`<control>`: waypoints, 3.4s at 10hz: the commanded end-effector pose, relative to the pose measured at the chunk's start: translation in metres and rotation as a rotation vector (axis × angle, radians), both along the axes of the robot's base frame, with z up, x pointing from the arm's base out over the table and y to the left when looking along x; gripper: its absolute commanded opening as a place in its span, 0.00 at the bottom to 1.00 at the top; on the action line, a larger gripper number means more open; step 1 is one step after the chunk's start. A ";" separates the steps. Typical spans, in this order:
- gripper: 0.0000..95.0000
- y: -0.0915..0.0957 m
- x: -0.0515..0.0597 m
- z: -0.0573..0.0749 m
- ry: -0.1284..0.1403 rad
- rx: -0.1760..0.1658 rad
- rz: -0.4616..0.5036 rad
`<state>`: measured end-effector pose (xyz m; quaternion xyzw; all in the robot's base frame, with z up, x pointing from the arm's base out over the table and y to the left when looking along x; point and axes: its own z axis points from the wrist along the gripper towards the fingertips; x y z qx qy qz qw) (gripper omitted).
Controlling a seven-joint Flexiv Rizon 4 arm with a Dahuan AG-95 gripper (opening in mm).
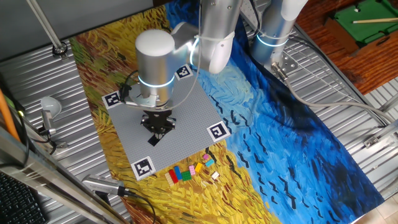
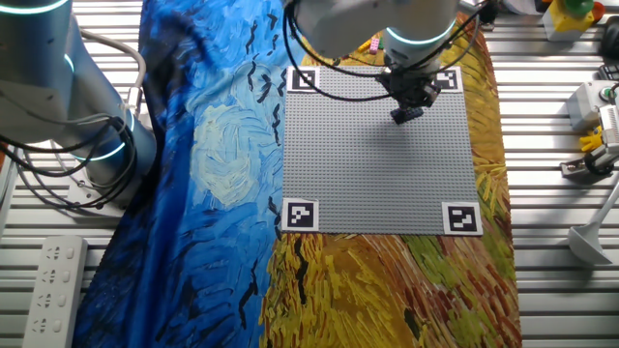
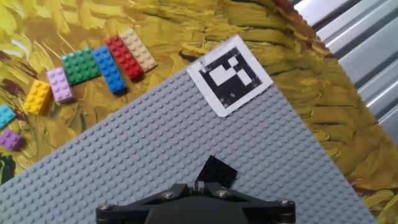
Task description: Stack small Lego blocks one on top of the other
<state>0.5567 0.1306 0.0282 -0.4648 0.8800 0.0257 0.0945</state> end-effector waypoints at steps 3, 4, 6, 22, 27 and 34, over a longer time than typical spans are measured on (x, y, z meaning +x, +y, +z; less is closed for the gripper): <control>0.00 0.023 0.014 -0.005 0.003 0.010 -0.034; 0.00 0.027 0.018 -0.006 0.004 0.008 -0.030; 0.00 0.029 0.020 -0.008 0.003 0.007 -0.032; 0.00 0.005 0.021 -0.015 -0.016 -0.011 0.032; 0.00 0.003 0.021 -0.004 -0.004 -0.011 0.039; 0.00 -0.016 0.014 -0.003 -0.005 -0.020 0.084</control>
